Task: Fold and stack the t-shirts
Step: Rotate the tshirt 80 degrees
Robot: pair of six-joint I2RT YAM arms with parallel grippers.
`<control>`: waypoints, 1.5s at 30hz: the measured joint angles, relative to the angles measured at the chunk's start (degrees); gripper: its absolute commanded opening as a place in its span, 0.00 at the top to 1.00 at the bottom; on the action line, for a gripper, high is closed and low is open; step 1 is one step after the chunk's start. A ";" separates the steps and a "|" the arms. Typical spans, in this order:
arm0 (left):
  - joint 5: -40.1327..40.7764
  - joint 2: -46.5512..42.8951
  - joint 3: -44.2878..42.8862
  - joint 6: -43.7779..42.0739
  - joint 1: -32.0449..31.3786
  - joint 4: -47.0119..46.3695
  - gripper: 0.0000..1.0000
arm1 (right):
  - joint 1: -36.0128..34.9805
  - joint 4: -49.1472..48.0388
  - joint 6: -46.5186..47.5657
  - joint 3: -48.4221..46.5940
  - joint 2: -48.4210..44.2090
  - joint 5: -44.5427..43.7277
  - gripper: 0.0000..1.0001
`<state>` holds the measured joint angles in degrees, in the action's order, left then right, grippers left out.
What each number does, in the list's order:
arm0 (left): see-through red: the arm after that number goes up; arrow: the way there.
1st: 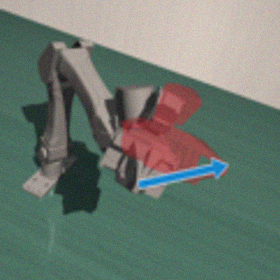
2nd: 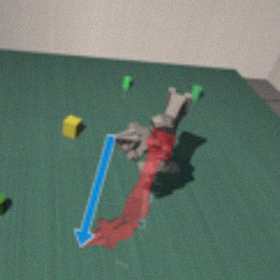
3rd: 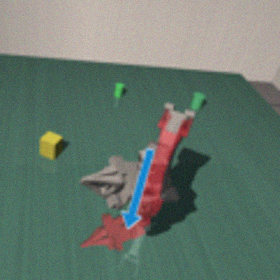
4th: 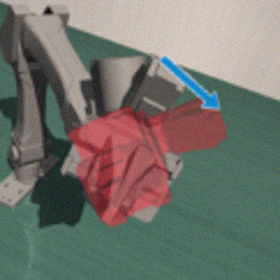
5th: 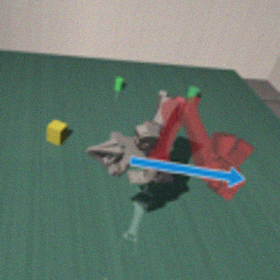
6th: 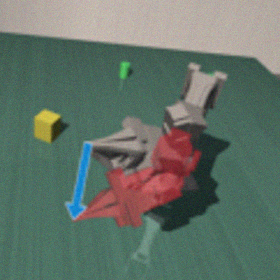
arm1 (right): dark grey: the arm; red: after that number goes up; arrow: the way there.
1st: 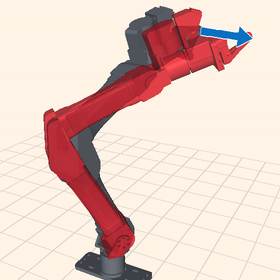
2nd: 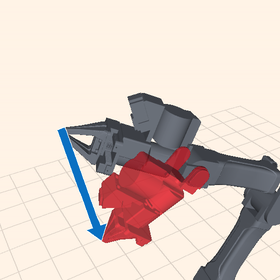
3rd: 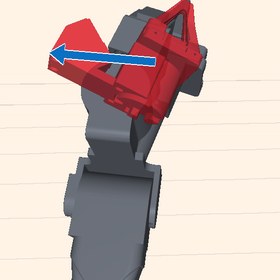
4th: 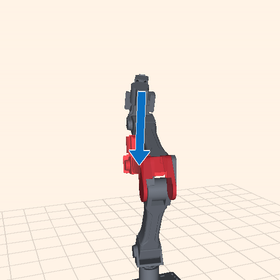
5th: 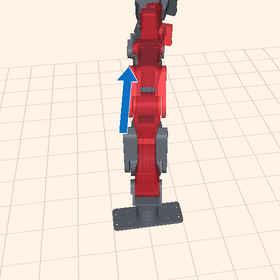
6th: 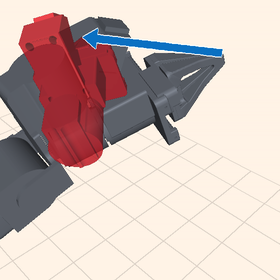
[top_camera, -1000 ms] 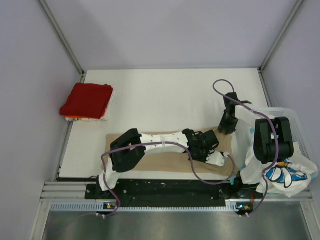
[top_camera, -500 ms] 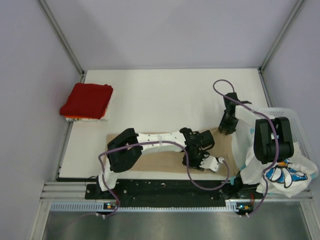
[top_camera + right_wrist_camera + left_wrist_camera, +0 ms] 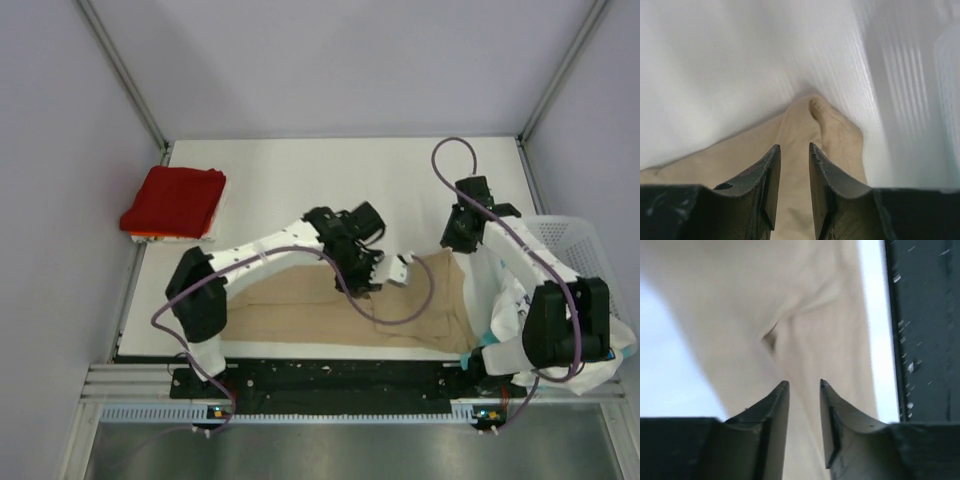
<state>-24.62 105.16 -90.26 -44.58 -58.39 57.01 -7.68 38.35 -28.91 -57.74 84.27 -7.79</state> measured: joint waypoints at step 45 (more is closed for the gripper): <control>19.23 -26.71 35.06 3.04 53.00 -7.80 0.68 | -3.30 7.80 6.71 -45.35 36.00 6.75 1.00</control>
<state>-5.39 78.46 -55.20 -41.54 -5.39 49.21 -10.98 46.15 -22.20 -103.09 120.27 -1.04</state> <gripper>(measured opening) 0.327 0.003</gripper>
